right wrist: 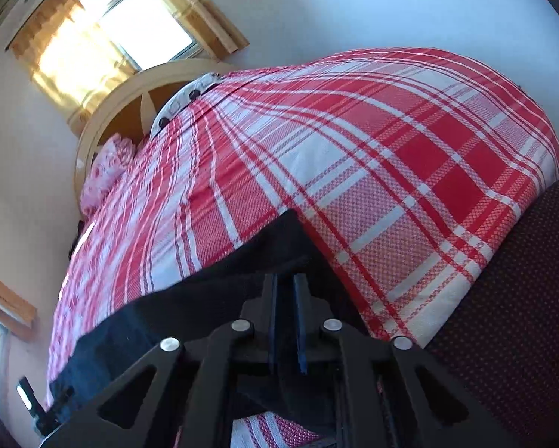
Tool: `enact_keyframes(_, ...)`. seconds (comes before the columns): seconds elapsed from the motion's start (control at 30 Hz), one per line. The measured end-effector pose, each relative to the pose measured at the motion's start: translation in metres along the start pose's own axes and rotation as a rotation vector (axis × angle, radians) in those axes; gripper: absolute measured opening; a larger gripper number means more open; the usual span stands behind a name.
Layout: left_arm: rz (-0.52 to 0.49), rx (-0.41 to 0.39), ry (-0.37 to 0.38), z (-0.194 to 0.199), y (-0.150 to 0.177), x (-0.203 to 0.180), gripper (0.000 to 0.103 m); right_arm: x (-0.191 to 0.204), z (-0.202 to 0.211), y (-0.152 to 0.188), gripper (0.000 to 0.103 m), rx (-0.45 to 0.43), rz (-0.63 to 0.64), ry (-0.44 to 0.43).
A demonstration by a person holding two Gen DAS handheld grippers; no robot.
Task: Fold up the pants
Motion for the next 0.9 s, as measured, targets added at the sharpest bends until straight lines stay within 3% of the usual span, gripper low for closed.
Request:
enact_keyframes(0.07,0.000,0.002,-0.001,0.000,0.000,0.000,0.088,0.004,0.002,0.004,0.050,-0.015,0.030,-0.023)
enact_keyframes(0.1,-0.001,0.002,-0.004,0.000,0.000,0.000,0.088,0.007,0.003,0.004,0.054,-0.018,0.044,-0.026)
enact_keyframes(0.27,-0.001,0.002,-0.003,-0.001,0.000,-0.001,0.088,0.011,0.010,0.003,0.054,-0.064,0.078,0.075)
enact_keyframes(0.4,-0.002,0.001,-0.005,-0.001,0.000,0.000,0.088,0.008,0.007,0.000,0.054,-0.061,0.101,0.094)
enact_keyframes(0.43,-0.002,0.001,-0.006,-0.001,0.000,0.000,0.088,0.009,0.003,0.001,0.049,-0.050,0.111,0.090)
enact_keyframes(0.47,-0.003,0.000,-0.007,-0.001,0.000,0.000,0.088,0.011,-0.004,0.002,0.031,-0.030,0.134,0.091)
enact_keyframes(0.53,-0.001,0.001,-0.006,-0.001,0.000,0.000,0.088,0.017,-0.009,0.005,0.020,-0.027,0.192,0.143)
enact_keyframes(0.6,-0.001,0.001,-0.008,-0.001,0.000,0.000,0.089,0.023,-0.008,0.007,0.012,-0.029,0.250,0.137)
enact_keyframes(0.9,-0.002,0.002,-0.012,-0.002,-0.001,-0.001,0.089,0.030,0.018,-0.018,0.011,-0.176,0.270,0.113)
Point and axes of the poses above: each gripper's, at about its wrist camera, not at the fingertips, and z roughly against the way its jaws point, x to its left, y to its underside, the point moved 1 cm from there along -z, roughly the way its jaws point, and after that the axes turned 6 degrees about -x, right-handed, at the moved point
